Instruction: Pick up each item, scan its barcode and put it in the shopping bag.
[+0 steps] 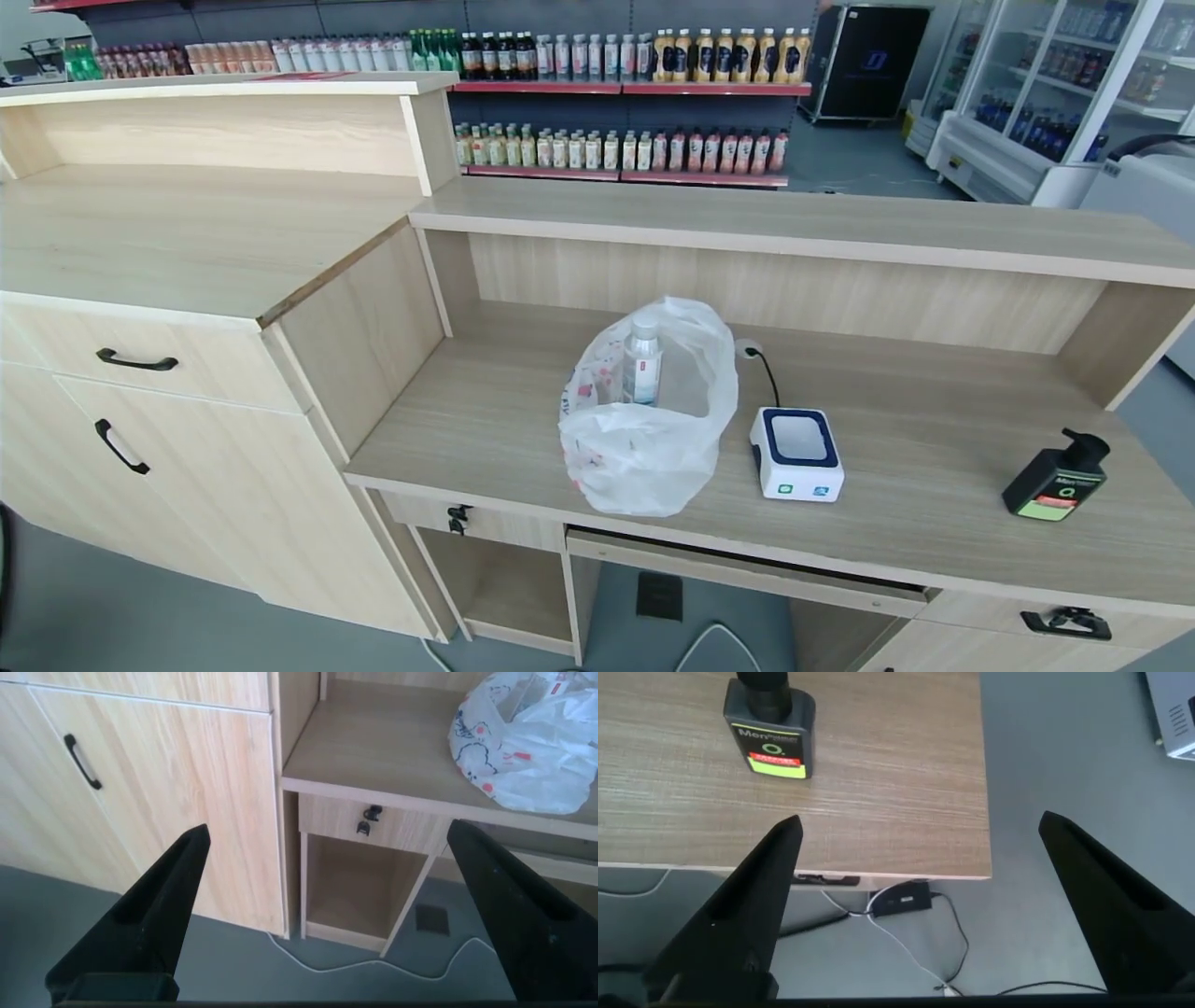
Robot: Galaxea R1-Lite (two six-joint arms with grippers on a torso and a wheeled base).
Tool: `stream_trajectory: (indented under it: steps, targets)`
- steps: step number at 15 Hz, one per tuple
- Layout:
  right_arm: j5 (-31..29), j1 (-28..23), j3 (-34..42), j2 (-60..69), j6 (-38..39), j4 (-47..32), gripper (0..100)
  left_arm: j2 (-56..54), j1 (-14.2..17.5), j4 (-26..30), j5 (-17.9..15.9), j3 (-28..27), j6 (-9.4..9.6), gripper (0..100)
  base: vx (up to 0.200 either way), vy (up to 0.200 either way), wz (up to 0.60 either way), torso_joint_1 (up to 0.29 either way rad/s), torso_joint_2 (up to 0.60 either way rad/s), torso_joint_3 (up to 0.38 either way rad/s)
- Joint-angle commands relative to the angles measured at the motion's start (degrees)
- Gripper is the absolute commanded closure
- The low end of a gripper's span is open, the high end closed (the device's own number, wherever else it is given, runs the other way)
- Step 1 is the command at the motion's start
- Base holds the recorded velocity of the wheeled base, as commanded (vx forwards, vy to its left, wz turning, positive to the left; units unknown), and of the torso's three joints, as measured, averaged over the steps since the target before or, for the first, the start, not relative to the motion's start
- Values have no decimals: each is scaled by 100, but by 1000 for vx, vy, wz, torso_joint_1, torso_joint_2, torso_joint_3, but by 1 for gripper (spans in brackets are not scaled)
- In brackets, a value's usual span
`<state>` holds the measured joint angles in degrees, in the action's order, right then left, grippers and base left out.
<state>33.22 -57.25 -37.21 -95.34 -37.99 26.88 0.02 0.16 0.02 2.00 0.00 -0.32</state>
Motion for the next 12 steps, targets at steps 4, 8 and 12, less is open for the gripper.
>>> stream_trajectory:
  steps: [4,8,12]
  targets:
    - [18,-5,-235,-819,19,45,0,-2,2,-2,2,0,-3,0,0,0,0,0,0,0]
    - [167,-5,-243,-1057,28,230,0,-2,2,-2,2,0,-3,0,0,0,0,0,0,0]
    - [624,3,-270,-1619,19,740,0,-2,-7,-2,2,0,-3,0,0,0,0,0,0,0]
